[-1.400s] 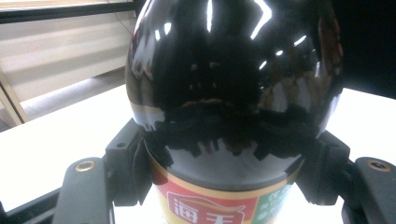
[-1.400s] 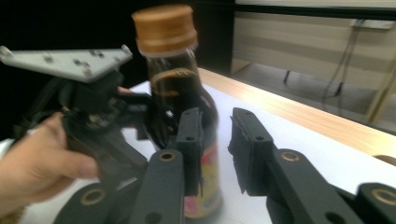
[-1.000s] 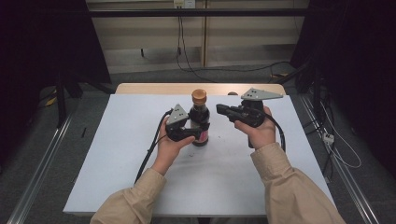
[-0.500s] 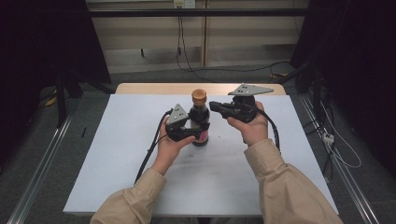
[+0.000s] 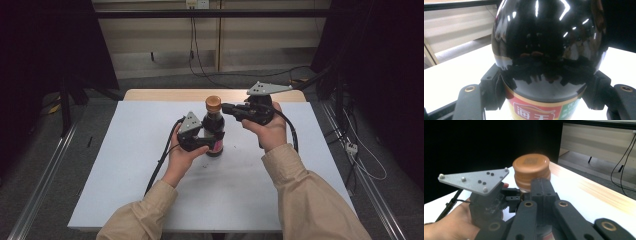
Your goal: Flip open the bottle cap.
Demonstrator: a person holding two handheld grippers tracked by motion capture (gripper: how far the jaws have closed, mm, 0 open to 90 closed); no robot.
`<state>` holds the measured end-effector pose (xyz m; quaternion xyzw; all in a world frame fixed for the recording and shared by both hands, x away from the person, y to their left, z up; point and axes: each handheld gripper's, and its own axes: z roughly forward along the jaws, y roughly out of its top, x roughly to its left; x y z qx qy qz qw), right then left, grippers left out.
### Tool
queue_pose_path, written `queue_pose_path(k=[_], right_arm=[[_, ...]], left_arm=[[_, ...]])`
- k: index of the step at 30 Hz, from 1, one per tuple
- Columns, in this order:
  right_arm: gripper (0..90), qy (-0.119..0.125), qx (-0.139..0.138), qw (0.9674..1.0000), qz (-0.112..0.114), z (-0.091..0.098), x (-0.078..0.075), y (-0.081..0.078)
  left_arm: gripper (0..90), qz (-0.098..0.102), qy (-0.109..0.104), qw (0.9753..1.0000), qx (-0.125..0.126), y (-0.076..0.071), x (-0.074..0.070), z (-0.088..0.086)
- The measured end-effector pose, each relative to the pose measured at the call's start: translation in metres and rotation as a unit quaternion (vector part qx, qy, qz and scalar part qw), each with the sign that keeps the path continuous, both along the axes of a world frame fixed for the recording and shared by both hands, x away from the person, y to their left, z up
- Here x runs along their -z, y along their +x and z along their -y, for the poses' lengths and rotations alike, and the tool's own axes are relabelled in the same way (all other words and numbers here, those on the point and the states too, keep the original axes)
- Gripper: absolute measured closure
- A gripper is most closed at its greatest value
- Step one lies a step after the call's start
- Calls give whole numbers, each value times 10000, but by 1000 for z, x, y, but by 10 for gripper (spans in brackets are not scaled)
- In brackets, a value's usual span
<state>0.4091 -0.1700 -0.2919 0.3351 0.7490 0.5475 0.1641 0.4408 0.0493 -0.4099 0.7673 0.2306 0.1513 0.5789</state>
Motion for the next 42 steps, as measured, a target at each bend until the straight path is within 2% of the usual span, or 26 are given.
queue_pose_path(k=[7, 12, 13, 17, 19, 30, 35, 42], right_arm=[[900, -292, -70, 9995, 110, -2, -6, 2], [900, -187, -169, 9997, 44, -1, -5, 4], [900, -155, -202, 9997, 18, -1, -5, 4], [900, -266, -226, 9994, 39, -2, -7, 4], [900, -281, -216, 9994, 23, -2, -8, 4], [900, -239, -172, 9996, -37, -4, -9, 4], [900, -306, -192, 9993, -22, -4, -10, 4], [900, -339, -163, 9993, -18, -8, -11, 3]], left_arm=[[311, -32, -66, 10000, 37, 1, 0, 0], [313, -75, -41, 10000, 41, 1, -1, 0], [314, -64, 15, 10000, 26, 1, -1, -1], [317, -79, -30, 10000, -28, 0, -1, 1], [319, -91, 26, 10000, -28, 0, -2, 1], [327, -137, 36, 9999, -95, -1, -2, 1], [330, -122, 76, 9999, -88, -2, -3, 0], [329, -170, 9, 9998, -125, -2, -2, -1]])
